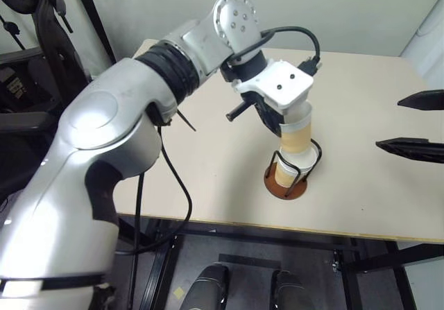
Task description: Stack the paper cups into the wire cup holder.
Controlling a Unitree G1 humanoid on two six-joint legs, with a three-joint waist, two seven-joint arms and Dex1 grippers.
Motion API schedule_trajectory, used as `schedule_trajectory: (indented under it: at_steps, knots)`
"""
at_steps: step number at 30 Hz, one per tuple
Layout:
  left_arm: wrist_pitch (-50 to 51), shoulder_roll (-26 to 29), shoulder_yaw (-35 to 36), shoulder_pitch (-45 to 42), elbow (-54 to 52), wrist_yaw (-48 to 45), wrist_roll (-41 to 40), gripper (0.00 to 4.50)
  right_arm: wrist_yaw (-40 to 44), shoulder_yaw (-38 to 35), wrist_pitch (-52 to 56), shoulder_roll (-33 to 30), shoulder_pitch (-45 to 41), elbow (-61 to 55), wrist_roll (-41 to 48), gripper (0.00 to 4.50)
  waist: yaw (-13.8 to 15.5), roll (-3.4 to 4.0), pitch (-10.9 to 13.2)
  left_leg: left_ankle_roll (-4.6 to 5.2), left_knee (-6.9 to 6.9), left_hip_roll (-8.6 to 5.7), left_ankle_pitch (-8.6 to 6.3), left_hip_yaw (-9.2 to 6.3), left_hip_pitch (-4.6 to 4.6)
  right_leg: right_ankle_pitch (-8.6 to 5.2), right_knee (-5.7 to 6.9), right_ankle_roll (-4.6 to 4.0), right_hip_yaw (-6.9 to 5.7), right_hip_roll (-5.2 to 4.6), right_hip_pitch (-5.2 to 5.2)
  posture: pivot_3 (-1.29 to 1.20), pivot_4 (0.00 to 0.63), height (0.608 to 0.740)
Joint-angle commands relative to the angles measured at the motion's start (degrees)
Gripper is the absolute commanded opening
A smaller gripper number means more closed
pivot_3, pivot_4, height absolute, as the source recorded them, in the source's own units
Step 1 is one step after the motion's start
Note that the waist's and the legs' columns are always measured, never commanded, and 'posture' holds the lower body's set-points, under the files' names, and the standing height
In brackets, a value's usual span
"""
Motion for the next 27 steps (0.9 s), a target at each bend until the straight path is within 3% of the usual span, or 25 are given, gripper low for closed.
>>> schedule_trajectory:
  at_steps: [1,27]
  knots:
    - [-0.55,-0.34,1.91,-1.45,0.24,-1.72,-0.53,0.06,-0.97,-3.61,0.71,-0.05,-0.08,-0.9,1.06,4.5,0.03,0.0,0.0,0.0,0.0,0.01,0.0,-0.01,0.0,0.0,0.0,-0.01,0.06,-0.06,0.0,0.0,0.15,0.74]
    - [-2.87,-4.06,2.66,1.42,1.88,-1.72,2.28,0.06,-3.07,-8.35,5.28,-0.5,1.64,-2.35,4.34,4.5,0.38,0.0,0.0,0.13,0.02,0.0,-0.08,0.08,0.0,0.08,-0.06,0.12,0.04,-0.06,0.02,0.0,0.15,0.74]
